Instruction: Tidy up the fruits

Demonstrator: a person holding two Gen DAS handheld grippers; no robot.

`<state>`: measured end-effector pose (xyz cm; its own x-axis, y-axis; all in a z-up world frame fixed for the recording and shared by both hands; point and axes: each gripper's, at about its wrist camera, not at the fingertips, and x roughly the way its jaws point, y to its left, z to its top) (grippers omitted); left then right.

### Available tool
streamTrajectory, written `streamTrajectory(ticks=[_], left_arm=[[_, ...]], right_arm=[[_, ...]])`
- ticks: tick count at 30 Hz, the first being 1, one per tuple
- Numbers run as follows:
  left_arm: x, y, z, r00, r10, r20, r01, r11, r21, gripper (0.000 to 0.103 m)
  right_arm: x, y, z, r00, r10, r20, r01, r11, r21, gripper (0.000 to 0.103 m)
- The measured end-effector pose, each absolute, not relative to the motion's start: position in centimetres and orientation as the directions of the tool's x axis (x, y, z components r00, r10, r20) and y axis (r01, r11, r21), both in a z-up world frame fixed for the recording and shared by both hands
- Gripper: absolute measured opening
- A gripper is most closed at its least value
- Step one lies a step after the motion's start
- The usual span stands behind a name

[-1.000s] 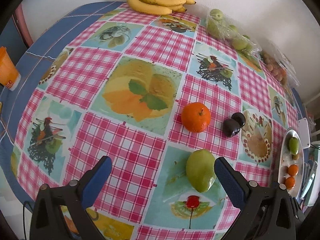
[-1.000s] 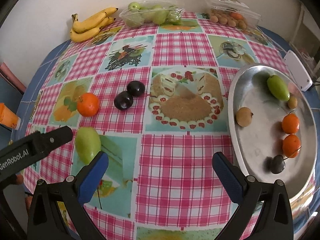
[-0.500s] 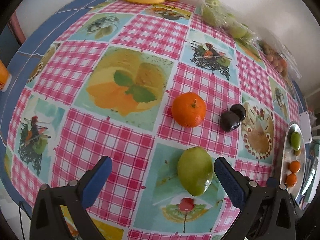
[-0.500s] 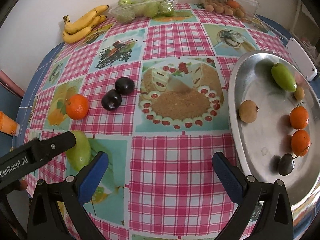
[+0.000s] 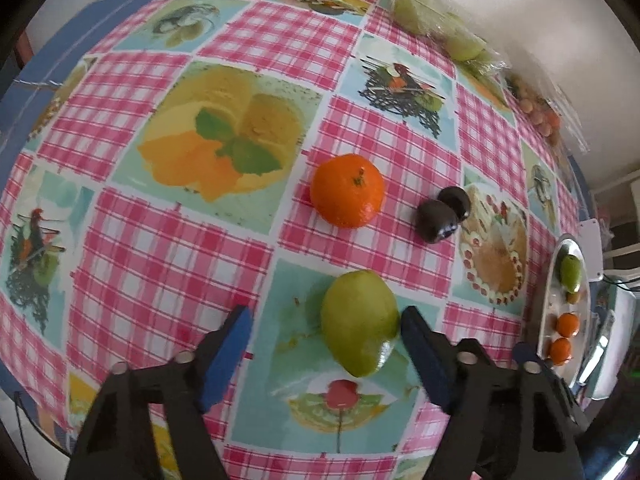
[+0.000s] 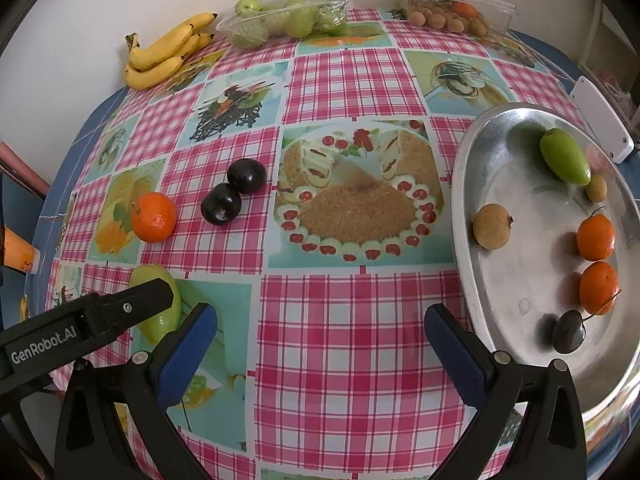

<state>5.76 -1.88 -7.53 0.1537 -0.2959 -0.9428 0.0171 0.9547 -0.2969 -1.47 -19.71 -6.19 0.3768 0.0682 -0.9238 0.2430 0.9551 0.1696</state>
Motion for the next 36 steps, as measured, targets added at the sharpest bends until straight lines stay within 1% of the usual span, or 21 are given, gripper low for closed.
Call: streamTrajectory(ticks=[1,2,3,17,25,30,36], left_arm=[[5.7,-1.9,-7.4,0.154,-0.309,-0.938,0.024,0.951,-0.309,0.065],[5.7,-2.1,-7.3,0.151,-0.326,-0.933,0.032,0.945,-0.325,0.053],[5.8,-2.3,-7.3,0.145,-0.345,-0.927,0.038,0.938,-0.343,0.042],[5.7,-1.8,-7.3,0.144,-0.364,-0.92,0.031,0.931,-0.364,0.042],[5.9,-1.3,-6.6,0.177,-0.364,-0.914,0.021,0.93,-0.366,0.042],[5.9,-1.1,-6.2,0.2,-0.371,-0.907,0.019,0.927,-0.375,0.042],[6.3,-0.8,-5.6,0.226,-0.371,-0.901,0.012,0.926,-0.378,0.042]], right_arm=[[-1.5,-19.7,-6.2,0.375,0.069,-0.925,0.243,0.955,0.17,0.103],[-1.5,-19.7,-6.3,0.372,0.07,-0.926,0.244,0.955,0.17,0.103],[-1.5,-19.7,-6.3,0.37,0.071,-0.926,0.245,0.954,0.171,0.103],[-1.6,-19.8,-6.4,0.368,0.071,-0.927,0.256,0.951,0.175,0.103],[-1.4,-19.5,-6.3,0.372,0.064,-0.926,0.255,0.952,0.168,0.103],[-1.1,-19.3,-5.8,0.396,0.058,-0.917,0.239,0.957,0.164,0.103],[-1.0,-19.8,-4.9,0.436,0.037,-0.899,0.262,0.95,0.167,0.103]])
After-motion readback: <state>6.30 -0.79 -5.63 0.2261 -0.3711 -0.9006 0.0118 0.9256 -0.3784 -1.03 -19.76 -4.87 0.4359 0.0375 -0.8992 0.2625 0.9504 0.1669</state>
